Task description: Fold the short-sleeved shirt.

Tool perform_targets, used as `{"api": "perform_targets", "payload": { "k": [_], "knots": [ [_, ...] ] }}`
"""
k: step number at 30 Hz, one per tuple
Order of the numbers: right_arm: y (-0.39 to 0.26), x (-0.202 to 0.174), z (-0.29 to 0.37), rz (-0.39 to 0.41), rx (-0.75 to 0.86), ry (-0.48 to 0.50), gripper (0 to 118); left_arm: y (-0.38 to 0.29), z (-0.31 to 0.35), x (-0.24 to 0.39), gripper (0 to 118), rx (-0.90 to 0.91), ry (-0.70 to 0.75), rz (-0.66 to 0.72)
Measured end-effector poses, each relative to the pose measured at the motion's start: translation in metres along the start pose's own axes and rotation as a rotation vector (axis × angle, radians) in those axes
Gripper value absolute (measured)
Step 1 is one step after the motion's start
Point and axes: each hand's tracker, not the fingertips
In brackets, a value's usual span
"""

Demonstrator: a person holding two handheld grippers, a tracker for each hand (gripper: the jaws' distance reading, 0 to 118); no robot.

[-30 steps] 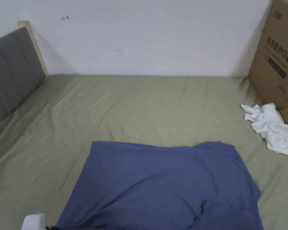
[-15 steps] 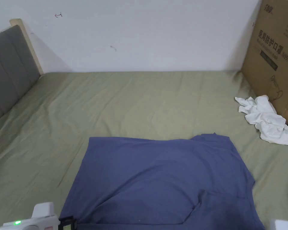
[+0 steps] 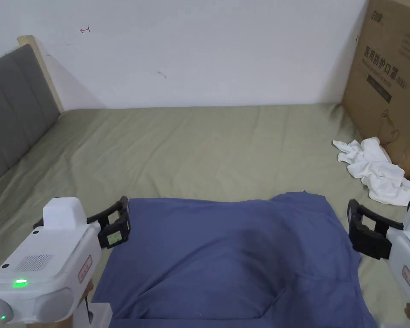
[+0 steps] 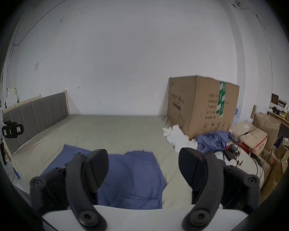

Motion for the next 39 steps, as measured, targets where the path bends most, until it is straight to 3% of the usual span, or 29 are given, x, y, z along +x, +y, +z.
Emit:
{"api": "perform_targets", "payload": {
  "k": [1, 2, 3, 5, 11, 19, 22, 23, 26, 27, 31, 35, 36, 38, 39],
  "knots": [
    [0.002, -0.003, 0.001, 0.002, 0.009, -0.007, 50, 0.000, 0.002, 0.003, 47, 0.026, 0.013, -0.006],
    [0.002, -0.005, 0.002, 0.006, 0.022, -0.017, 14, -0.001, 0.004, 0.007, 14, 0.041, 0.024, -0.026],
    [0.003, -0.006, 0.003, 0.002, 0.027, -0.019, 0, -0.003, 0.004, 0.008, 8, 0.046, 0.013, -0.033],
    [0.002, -0.008, 0.003, -0.004, 0.042, -0.018, 0, -0.005, 0.009, 0.010, 0, 0.045, -0.013, -0.023],
    [-0.001, -0.008, 0.001, -0.011, 0.029, -0.001, 0, -0.013, 0.005, 0.004, 0, -0.029, -0.040, -0.029],
    [-0.013, -0.005, 0.000, -0.015, -0.014, 0.001, 0, -0.058, -0.016, -0.046, 0, -0.404, -0.034, 0.052],
    [-0.013, -0.007, -0.001, -0.015, -0.037, 0.004, 0, -0.086, -0.021, -0.065, 13, -0.547, 0.002, 0.079],
    [-0.014, -0.007, -0.001, -0.014, -0.043, 0.005, 0, -0.097, -0.022, -0.071, 27, -0.592, 0.004, 0.081],
    [-0.028, -0.008, -0.005, -0.018, -0.068, 0.010, 0, -0.126, -0.028, -0.084, 86, -0.697, 0.051, 0.108],
    [-0.030, -0.008, -0.005, -0.020, -0.078, 0.011, 0, -0.137, -0.030, -0.088, 95, -0.739, 0.068, 0.113],
    [-0.037, -0.009, -0.002, -0.038, -0.110, 0.015, 0, -0.170, -0.033, -0.093, 96, -0.829, 0.102, 0.093],
    [-0.043, -0.007, -0.003, -0.038, -0.137, 0.012, 0, -0.195, -0.043, -0.093, 82, -0.867, 0.117, 0.045],
    [-0.044, -0.006, -0.002, -0.038, -0.141, 0.009, 0, -0.199, -0.046, -0.093, 66, -0.877, 0.105, 0.045],
    [-0.051, -0.001, -0.004, -0.037, -0.153, 0.003, 0, -0.204, -0.050, -0.094, 13, -0.886, 0.040, 0.098],
    [-0.053, 0.001, -0.004, -0.038, -0.164, -0.002, 0, -0.203, -0.046, -0.092, 7, -0.874, 0.050, 0.129]
  ]
}}
